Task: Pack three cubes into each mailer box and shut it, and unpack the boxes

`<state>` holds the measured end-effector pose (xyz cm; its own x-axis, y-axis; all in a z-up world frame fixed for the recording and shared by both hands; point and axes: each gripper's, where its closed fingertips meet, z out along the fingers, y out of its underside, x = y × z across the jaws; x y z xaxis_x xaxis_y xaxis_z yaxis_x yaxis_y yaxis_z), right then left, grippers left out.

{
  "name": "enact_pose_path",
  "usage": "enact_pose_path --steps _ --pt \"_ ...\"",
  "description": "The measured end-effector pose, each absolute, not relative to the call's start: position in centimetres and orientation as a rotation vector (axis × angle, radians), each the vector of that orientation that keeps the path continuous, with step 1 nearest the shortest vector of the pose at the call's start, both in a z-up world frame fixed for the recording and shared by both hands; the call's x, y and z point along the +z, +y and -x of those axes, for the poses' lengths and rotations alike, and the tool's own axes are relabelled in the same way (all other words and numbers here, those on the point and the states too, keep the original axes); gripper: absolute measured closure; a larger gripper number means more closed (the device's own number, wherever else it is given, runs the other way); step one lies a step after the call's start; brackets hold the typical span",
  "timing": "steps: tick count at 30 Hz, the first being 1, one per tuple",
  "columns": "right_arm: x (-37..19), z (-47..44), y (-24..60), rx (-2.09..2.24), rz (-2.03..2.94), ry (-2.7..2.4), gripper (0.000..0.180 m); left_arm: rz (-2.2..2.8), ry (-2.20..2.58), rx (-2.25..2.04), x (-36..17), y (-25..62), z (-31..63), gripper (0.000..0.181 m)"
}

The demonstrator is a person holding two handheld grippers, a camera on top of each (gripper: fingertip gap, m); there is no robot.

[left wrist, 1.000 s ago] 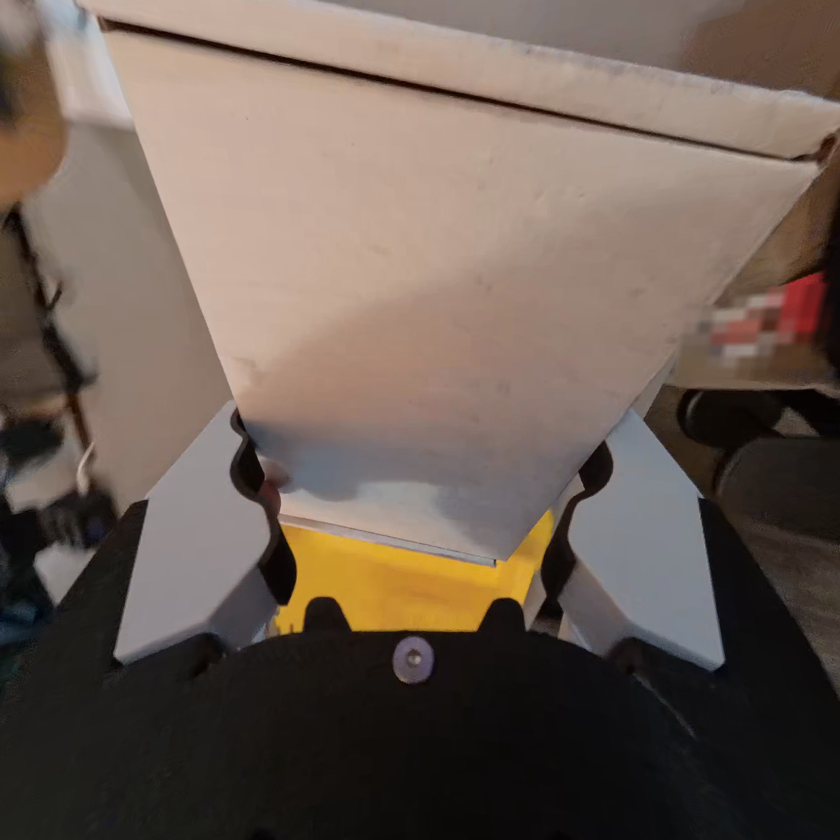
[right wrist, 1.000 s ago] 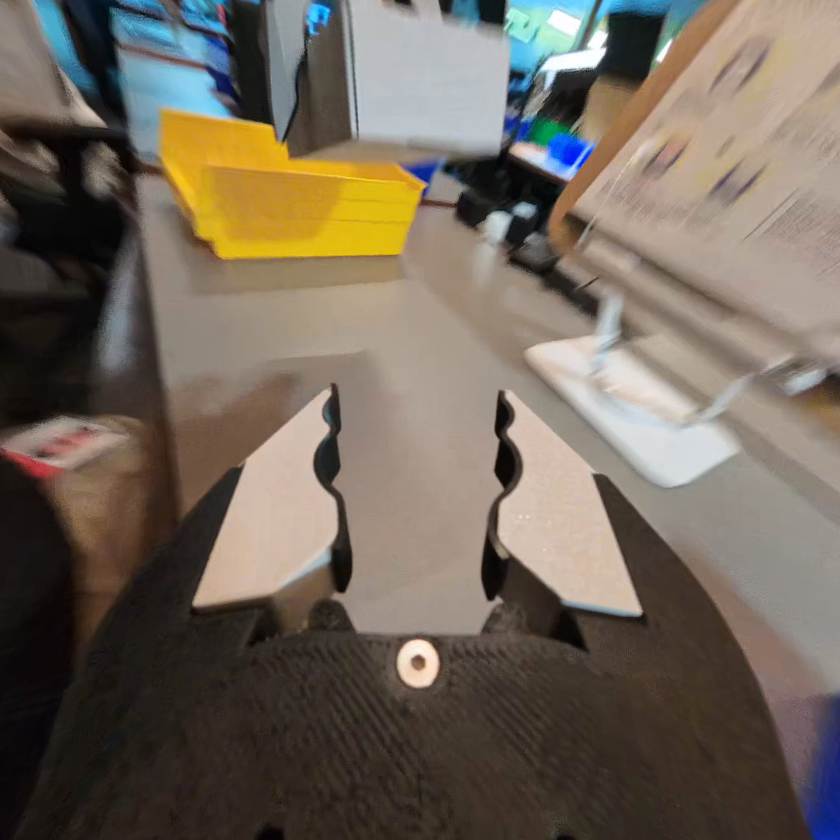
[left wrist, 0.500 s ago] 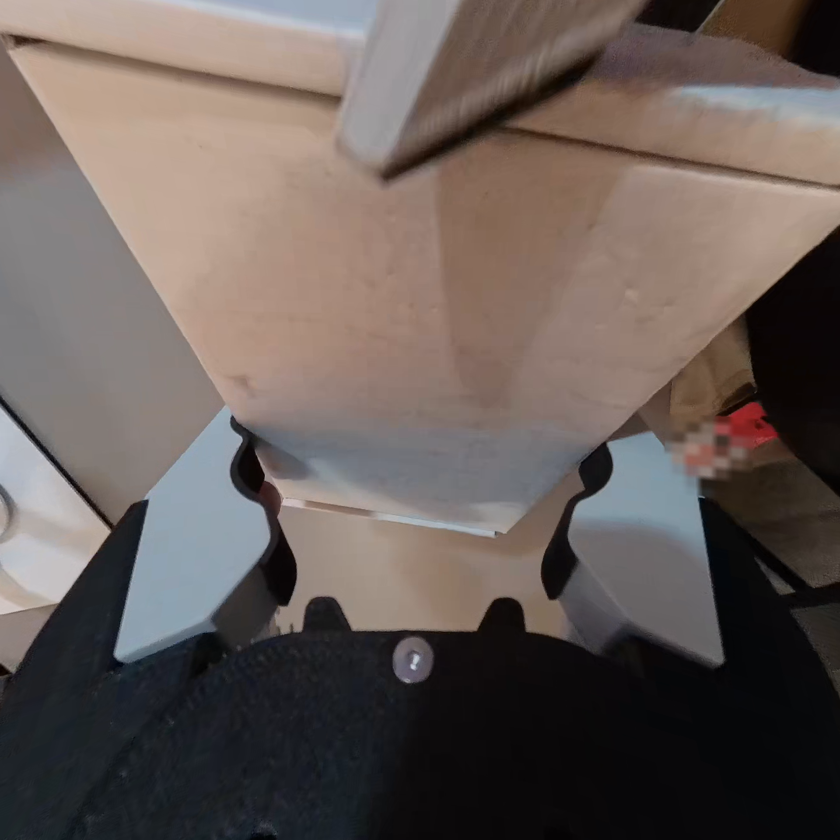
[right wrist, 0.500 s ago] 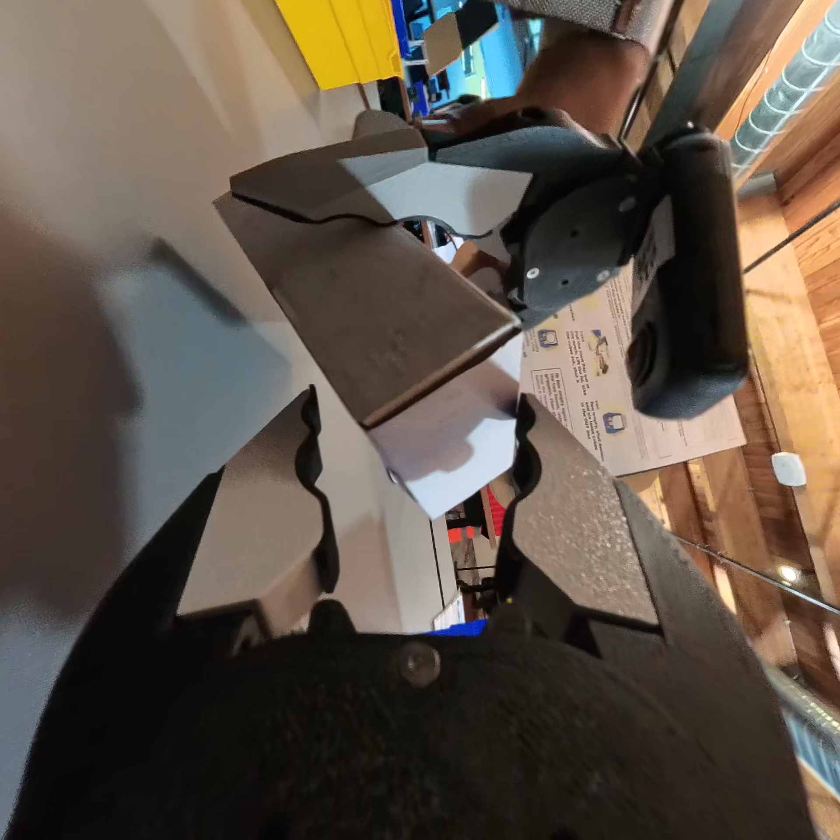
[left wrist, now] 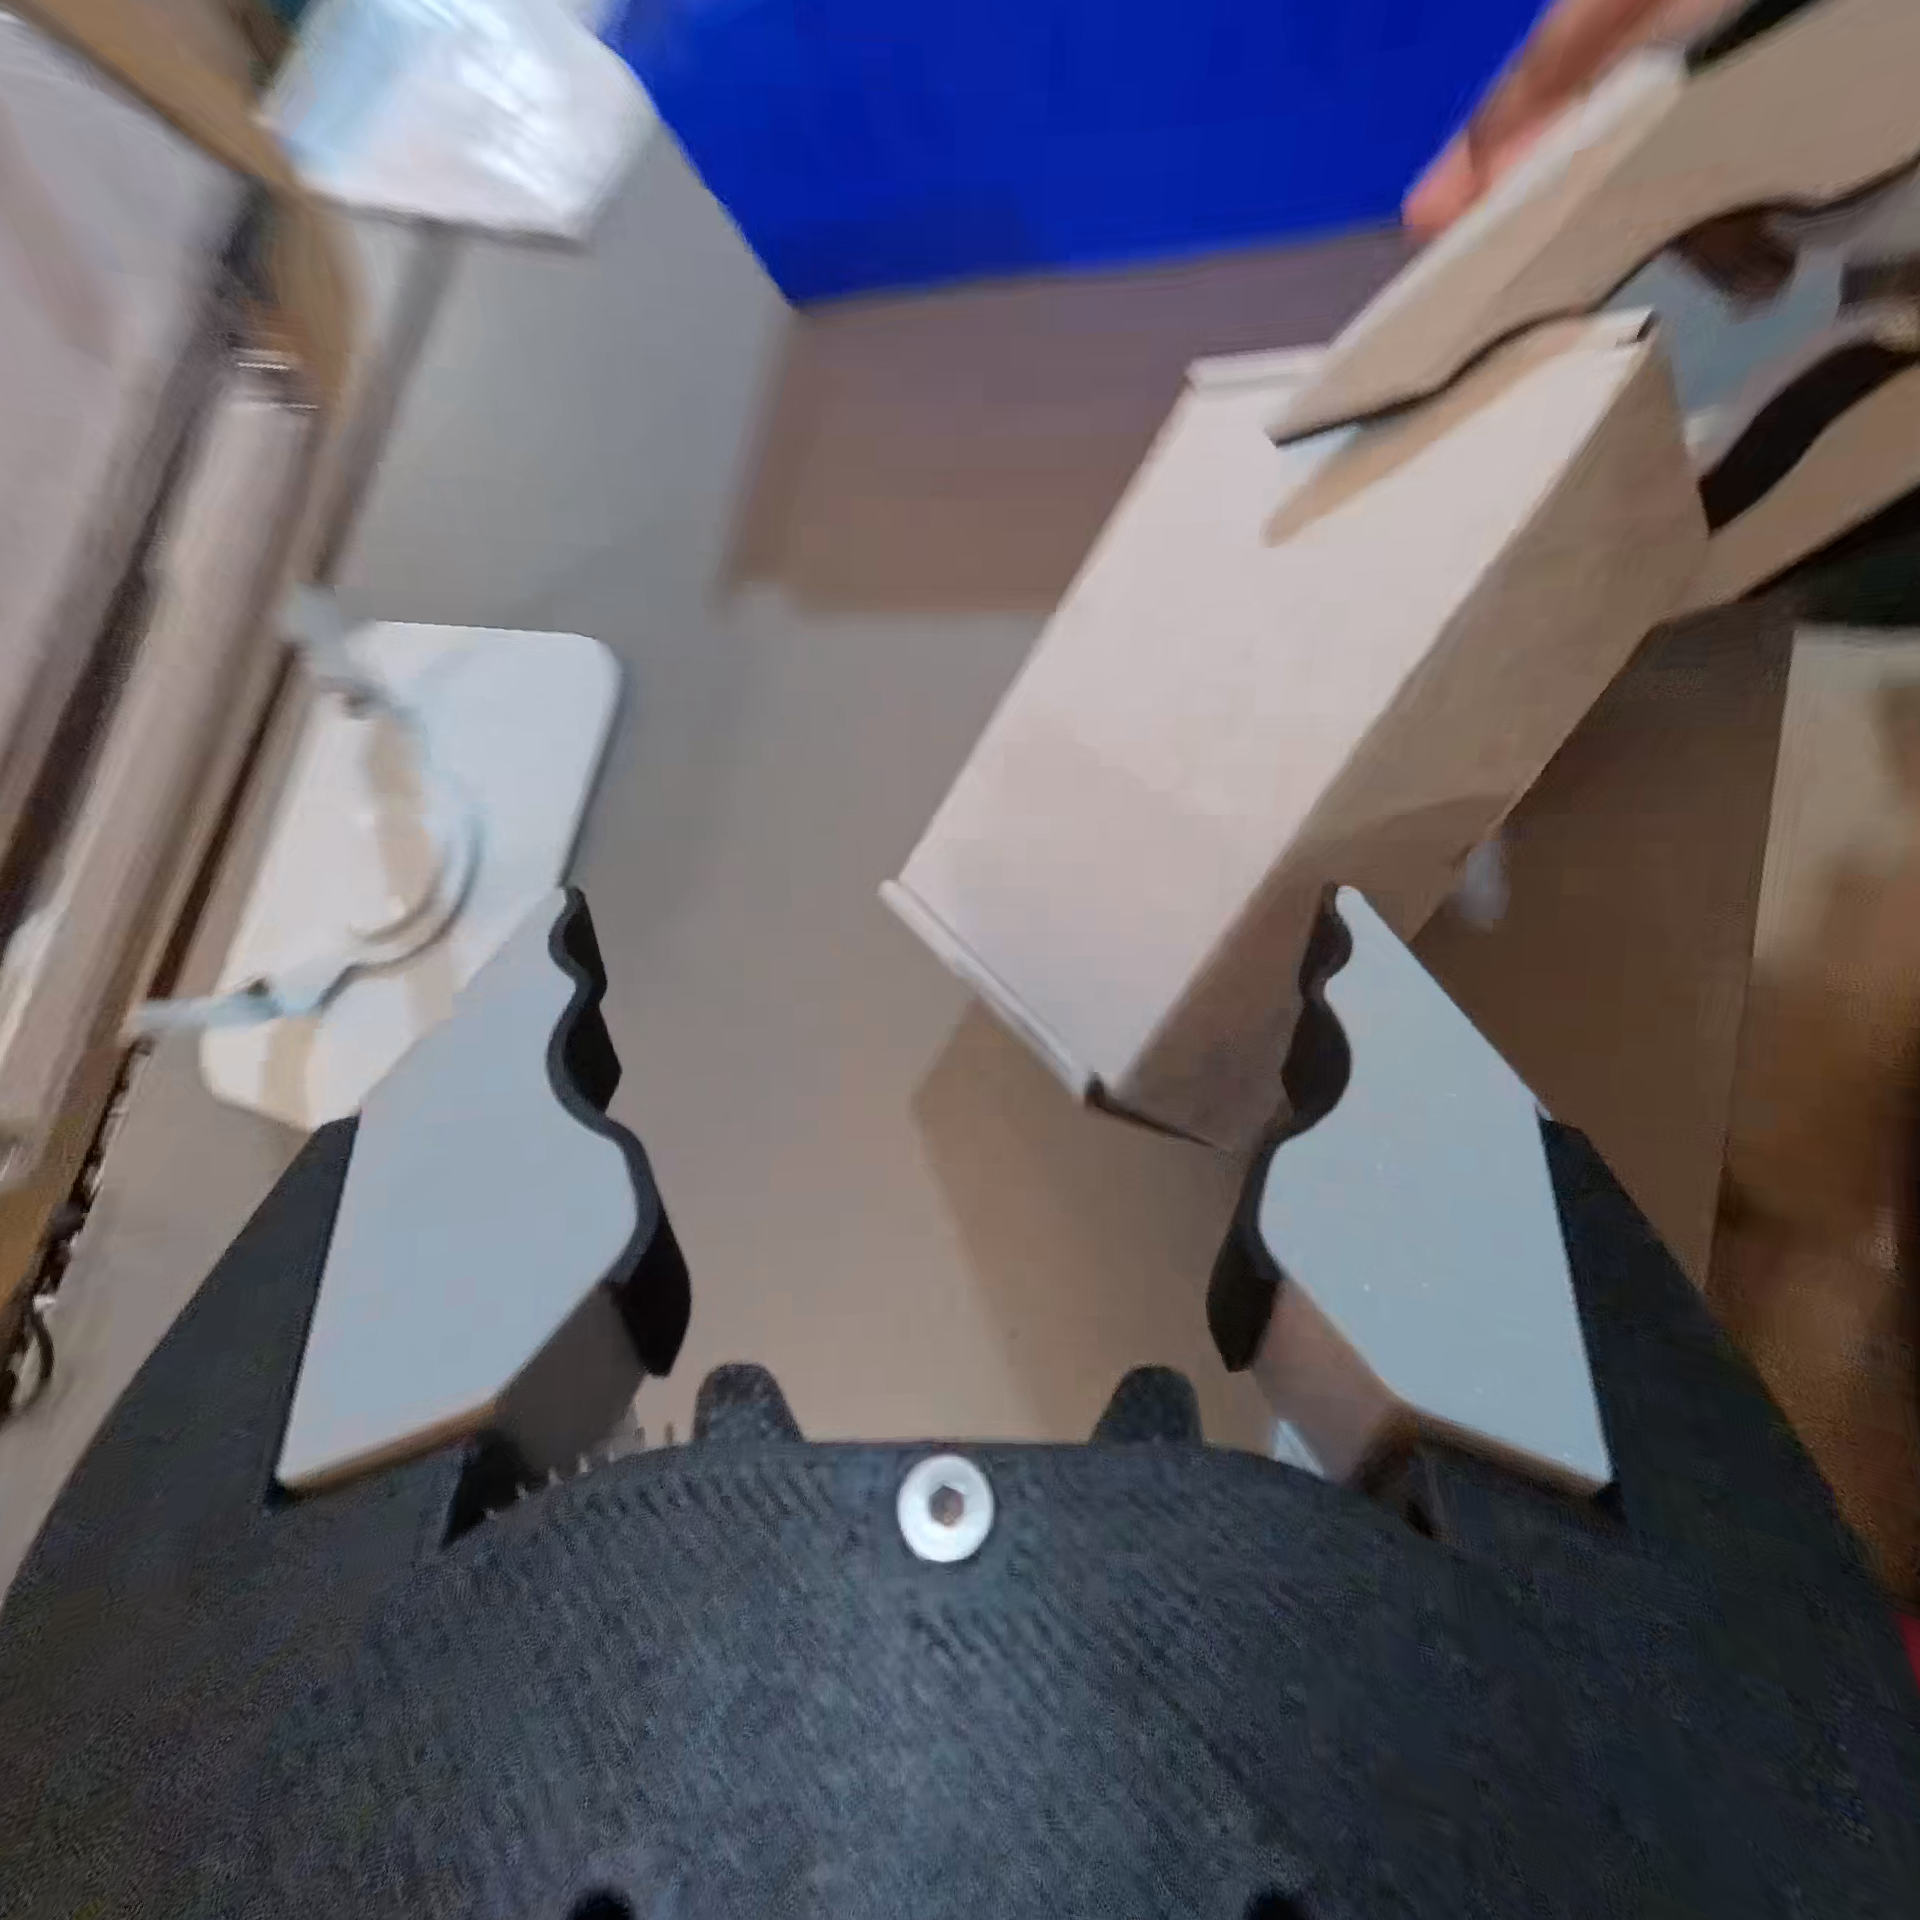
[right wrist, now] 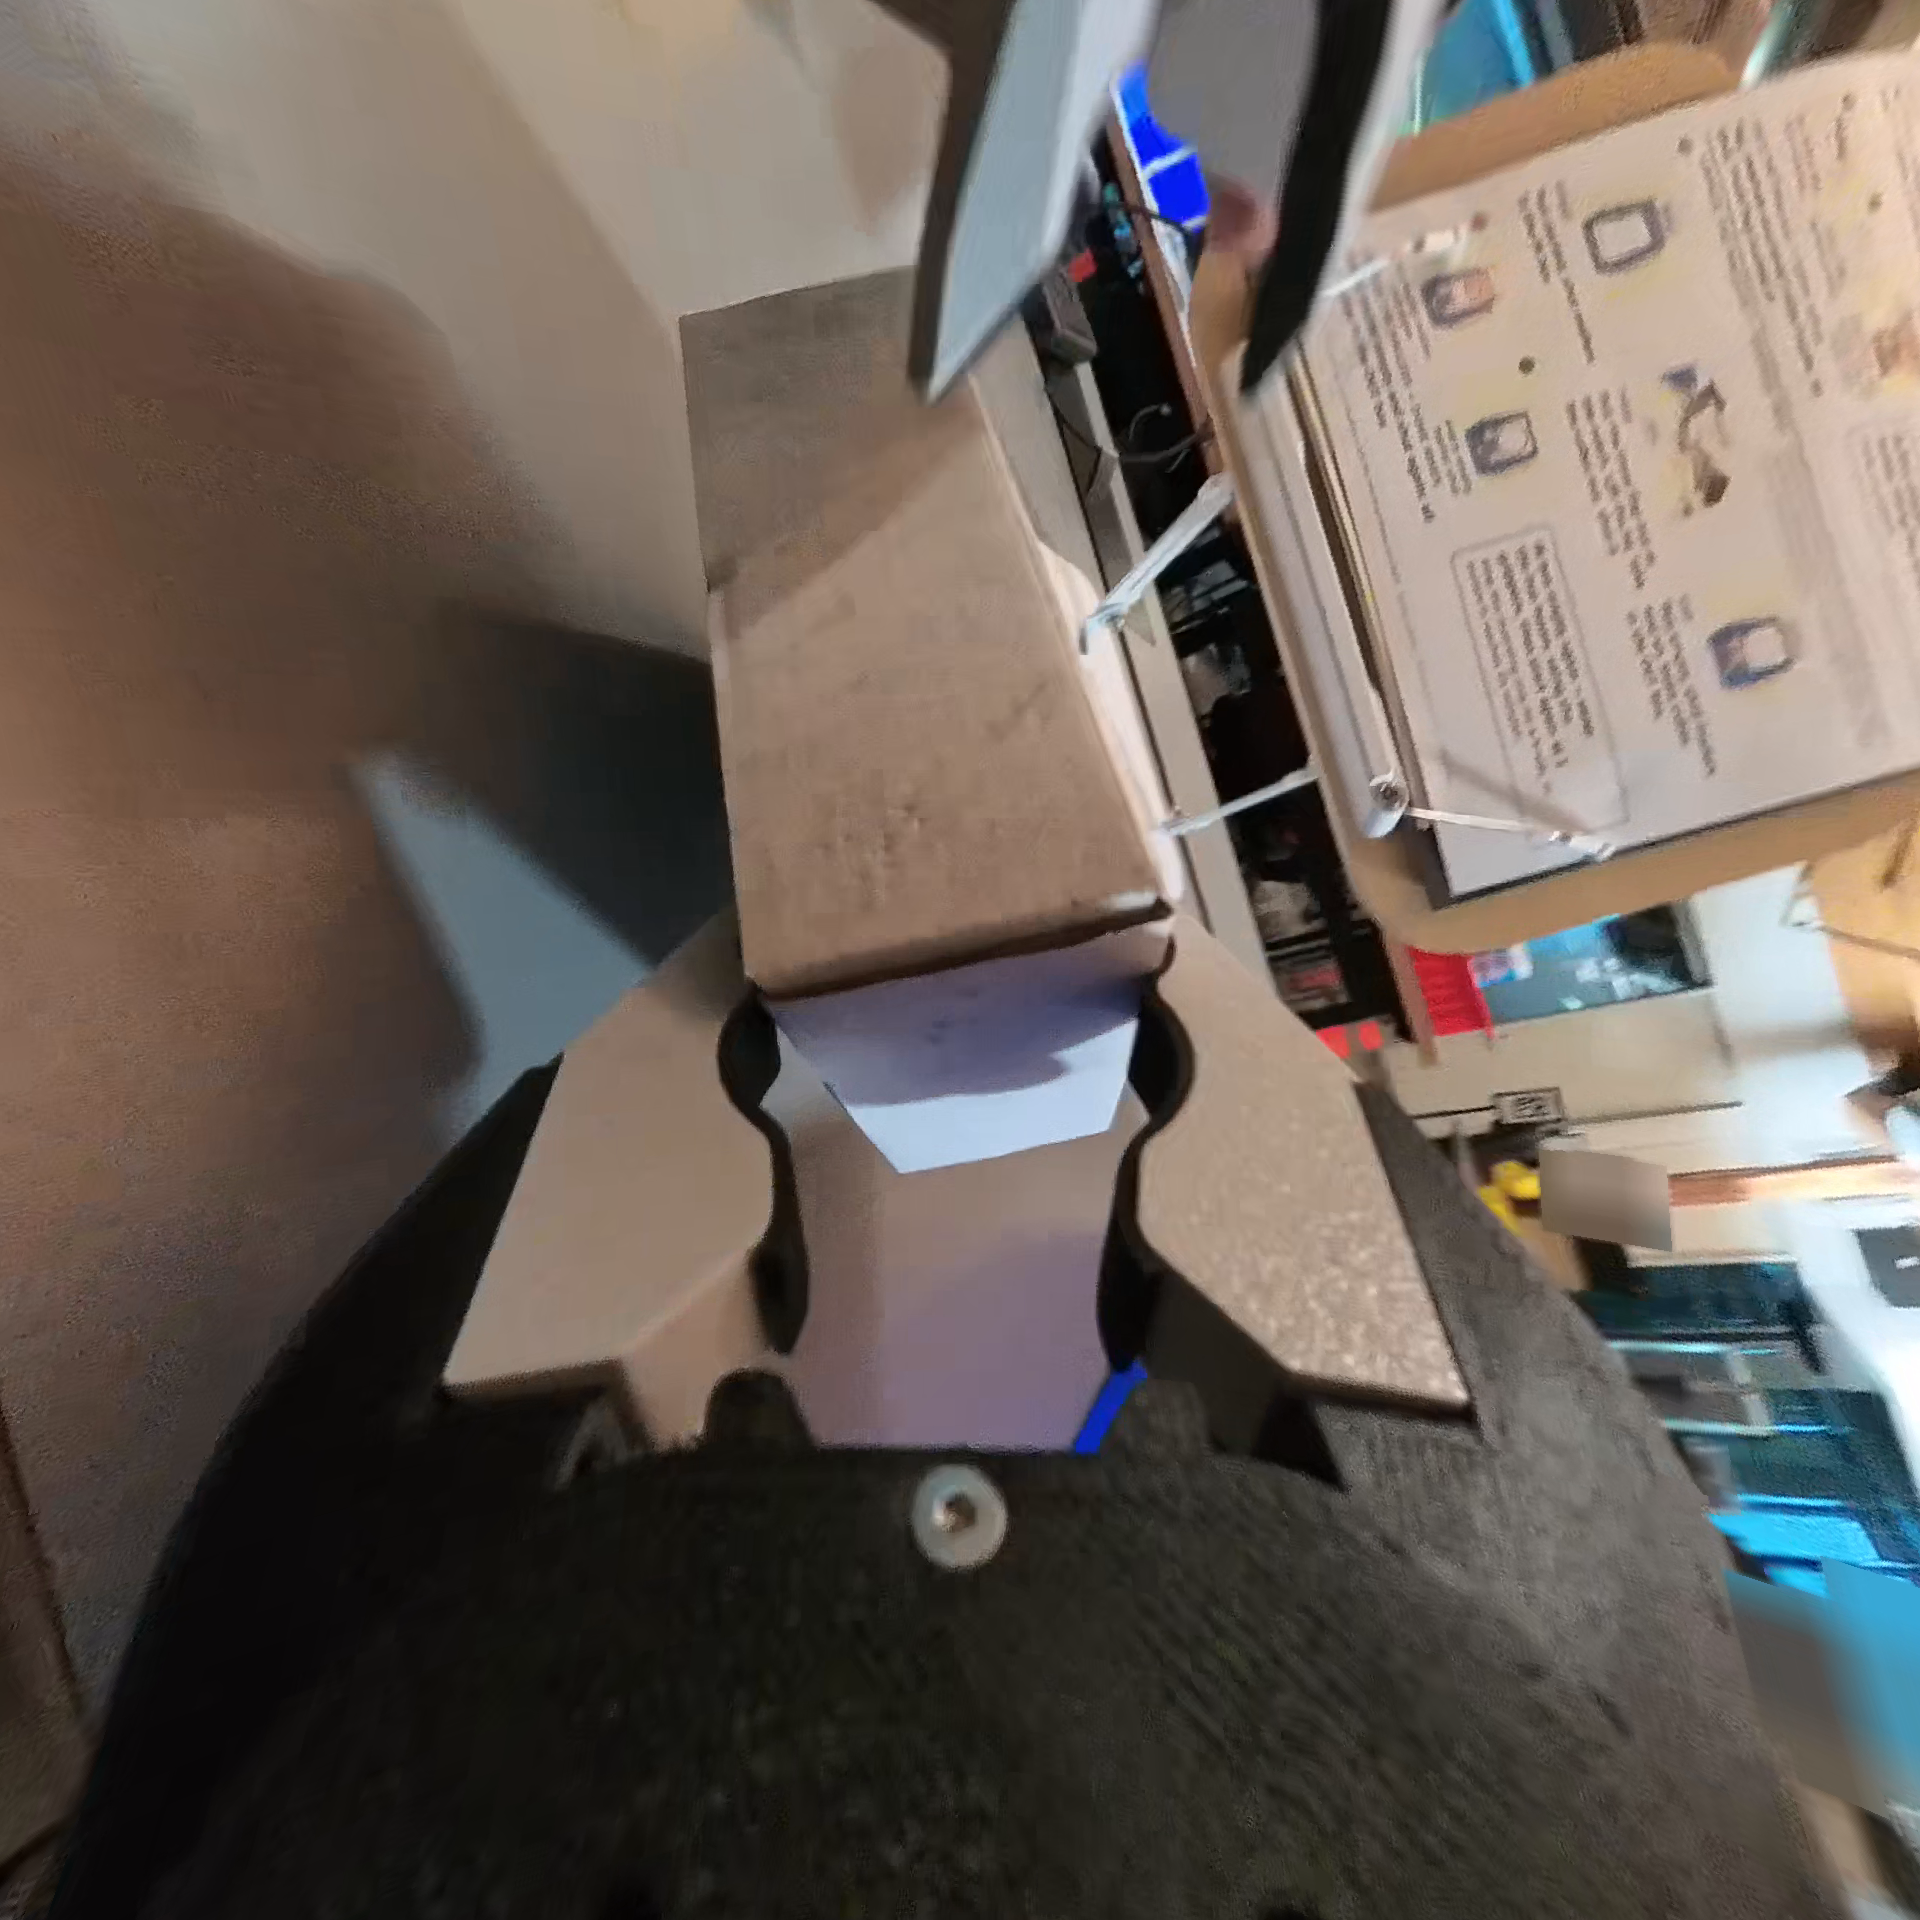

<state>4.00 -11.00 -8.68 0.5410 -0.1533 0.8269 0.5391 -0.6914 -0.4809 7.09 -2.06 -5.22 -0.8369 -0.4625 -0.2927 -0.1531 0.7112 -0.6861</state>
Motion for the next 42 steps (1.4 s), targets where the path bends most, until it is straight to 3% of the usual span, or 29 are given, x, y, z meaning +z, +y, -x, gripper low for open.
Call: enact_pose_path --steps 2,6,15,25,28,42 --pt "-8.8 -4.2 -11.5 -1.115 2.034 -0.225 0.112 0.549 2.253 -1.144 -4.1 -0.6 -5.7 0.054" --pt "-9.0 -4.3 -12.5 -1.003 2.026 -0.105 0.112 0.598 2.011 -1.341 -6.2 1.2 -3.2 0.083" --pt "-9.5 -3.1 -11.0 -0.725 1.962 -0.059 0.112 0.516 2.184 -1.173 -11.0 -1.8 -3.0 0.067" --pt "-9.2 -1.8 -9.0 -0.519 1.907 -0.126 0.113 0.429 2.115 -1.322 -9.8 -1.1 -2.3 0.085" --pt "-9.2 -1.7 -9.5 -0.492 1.908 -0.125 0.113 0.383 2.156 -1.350 -10.0 -2.4 -1.6 0.100" --pt "-8.9 -1.5 -9.4 -0.313 1.854 -0.065 0.112 0.450 2.118 -1.514 -8.5 -2.7 -0.7 0.103"
